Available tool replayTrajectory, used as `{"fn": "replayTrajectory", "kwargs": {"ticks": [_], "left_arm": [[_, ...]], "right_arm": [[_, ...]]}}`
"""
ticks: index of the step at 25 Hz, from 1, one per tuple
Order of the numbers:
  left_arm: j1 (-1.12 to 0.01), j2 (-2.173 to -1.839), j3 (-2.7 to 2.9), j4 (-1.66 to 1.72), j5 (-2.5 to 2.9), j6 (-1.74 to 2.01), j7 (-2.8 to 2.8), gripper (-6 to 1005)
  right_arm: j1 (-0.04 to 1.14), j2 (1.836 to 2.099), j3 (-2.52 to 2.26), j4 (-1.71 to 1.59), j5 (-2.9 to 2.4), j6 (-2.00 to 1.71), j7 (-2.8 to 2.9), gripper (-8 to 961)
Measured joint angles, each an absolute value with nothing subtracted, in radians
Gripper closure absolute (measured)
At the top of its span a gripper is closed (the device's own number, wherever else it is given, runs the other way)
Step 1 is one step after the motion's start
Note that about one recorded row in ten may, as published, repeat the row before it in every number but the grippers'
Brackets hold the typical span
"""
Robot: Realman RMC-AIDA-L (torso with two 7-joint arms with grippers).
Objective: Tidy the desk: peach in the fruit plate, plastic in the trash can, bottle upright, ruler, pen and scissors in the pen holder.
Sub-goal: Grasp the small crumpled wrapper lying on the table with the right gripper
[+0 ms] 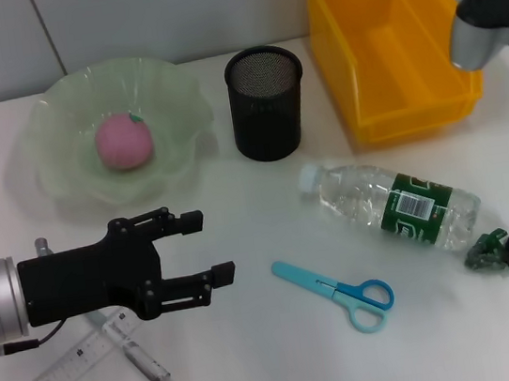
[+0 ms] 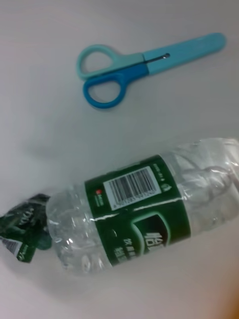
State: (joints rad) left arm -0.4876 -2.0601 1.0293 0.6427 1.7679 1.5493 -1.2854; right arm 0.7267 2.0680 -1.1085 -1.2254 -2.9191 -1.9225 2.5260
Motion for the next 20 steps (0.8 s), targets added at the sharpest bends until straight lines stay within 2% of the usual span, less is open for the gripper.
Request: {"fn": "replayTrajectory", "kwargs": {"ticks": [10, 20], "left_arm": [[-0.485, -2.06, 1.034, 0.641, 1.769, 1.545, -1.285, 187], [-0.487, -2.059, 1.036, 0.64, 1.769, 1.543, -1.284, 187]], "right_arm": [[0.654, 2.084, -1.116, -1.268, -2.907, -1.869, 2.438, 229], [0.638, 2.086, -1.138, -1.257, -2.871, -1.822, 2.408, 240]]}}
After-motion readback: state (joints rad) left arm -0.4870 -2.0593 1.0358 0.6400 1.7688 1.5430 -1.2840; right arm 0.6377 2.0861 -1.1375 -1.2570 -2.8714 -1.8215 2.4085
